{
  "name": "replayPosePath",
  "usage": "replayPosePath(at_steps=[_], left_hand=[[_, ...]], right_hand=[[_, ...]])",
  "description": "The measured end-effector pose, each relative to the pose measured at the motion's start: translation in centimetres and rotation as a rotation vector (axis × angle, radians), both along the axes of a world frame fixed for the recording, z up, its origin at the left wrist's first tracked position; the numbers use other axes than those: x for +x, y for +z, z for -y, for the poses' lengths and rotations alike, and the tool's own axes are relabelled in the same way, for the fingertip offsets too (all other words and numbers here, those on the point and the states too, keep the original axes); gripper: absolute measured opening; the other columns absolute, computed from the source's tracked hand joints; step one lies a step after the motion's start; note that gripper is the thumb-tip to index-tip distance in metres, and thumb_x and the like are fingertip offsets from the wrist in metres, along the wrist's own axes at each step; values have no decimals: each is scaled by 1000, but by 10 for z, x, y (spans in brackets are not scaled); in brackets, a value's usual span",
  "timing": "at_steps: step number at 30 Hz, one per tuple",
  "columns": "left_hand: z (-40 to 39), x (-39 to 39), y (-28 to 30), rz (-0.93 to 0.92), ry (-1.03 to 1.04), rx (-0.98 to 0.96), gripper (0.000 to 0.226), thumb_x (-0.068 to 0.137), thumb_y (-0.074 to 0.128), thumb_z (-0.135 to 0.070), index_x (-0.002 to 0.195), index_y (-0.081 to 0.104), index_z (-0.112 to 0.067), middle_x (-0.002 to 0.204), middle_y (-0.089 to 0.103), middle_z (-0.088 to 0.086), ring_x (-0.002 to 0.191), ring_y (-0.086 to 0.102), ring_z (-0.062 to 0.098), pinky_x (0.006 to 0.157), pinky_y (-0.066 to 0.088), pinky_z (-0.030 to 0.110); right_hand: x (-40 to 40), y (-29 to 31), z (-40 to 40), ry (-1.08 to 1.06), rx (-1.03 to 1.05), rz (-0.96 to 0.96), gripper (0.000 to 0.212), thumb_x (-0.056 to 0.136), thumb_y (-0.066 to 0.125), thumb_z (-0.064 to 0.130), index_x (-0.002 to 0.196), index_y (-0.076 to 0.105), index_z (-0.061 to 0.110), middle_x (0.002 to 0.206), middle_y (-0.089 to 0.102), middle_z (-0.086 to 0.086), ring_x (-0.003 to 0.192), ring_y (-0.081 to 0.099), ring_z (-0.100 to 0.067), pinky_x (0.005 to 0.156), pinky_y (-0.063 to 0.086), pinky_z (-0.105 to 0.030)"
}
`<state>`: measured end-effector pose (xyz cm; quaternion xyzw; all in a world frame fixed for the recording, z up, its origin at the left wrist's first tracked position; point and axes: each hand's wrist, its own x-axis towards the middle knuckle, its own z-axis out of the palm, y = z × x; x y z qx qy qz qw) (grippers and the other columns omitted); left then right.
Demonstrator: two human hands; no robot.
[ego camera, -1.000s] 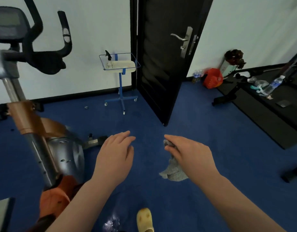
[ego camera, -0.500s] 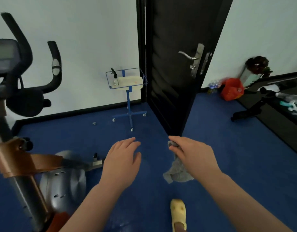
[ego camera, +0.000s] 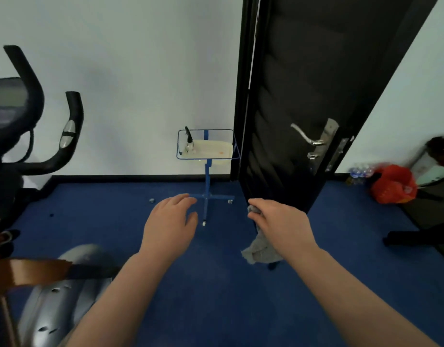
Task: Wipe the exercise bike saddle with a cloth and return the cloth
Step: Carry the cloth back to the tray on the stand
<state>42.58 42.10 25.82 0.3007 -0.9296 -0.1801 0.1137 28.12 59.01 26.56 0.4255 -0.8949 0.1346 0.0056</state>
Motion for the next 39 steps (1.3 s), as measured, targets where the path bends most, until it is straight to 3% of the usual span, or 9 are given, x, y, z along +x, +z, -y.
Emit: replayPosePath(at_steps=[14, 22, 28, 39], left_hand=[[131, -104, -23, 16, 5, 52, 37, 93, 46, -28, 130, 51, -26, 144, 44, -7, 132, 39, 17, 110, 27, 31], [226, -168, -24, 24, -44, 55, 37, 92, 48, -30, 128, 53, -26, 142, 47, -6, 130, 41, 18, 109, 31, 33], [272, -225, -36, 43, -57, 58, 38, 91, 49, -29, 128, 54, -26, 140, 49, -7, 129, 43, 17, 108, 30, 32], [341, -366, -69, 110, 39, 108, 37, 91, 46, -27, 127, 55, -24, 139, 50, -6, 128, 44, 18, 109, 31, 32]], right_hand=[[-109, -22, 151, 40, 23, 47, 28, 95, 47, 40, 120, 56, 30, 114, 66, 12, 97, 63, -10, 77, 52, -31], [-166, -19, 233, -4, 16, 62, 21, 94, 49, 40, 111, 56, 30, 106, 66, 16, 91, 62, -6, 62, 37, -22], [-226, -31, 280, -29, 28, 133, 21, 94, 49, 40, 110, 55, 29, 106, 66, 12, 93, 62, -11, 68, 44, -28], [-367, -69, 355, 60, 19, 194, 19, 92, 54, 36, 107, 60, 26, 103, 68, 13, 91, 63, -8, 63, 36, -20]])
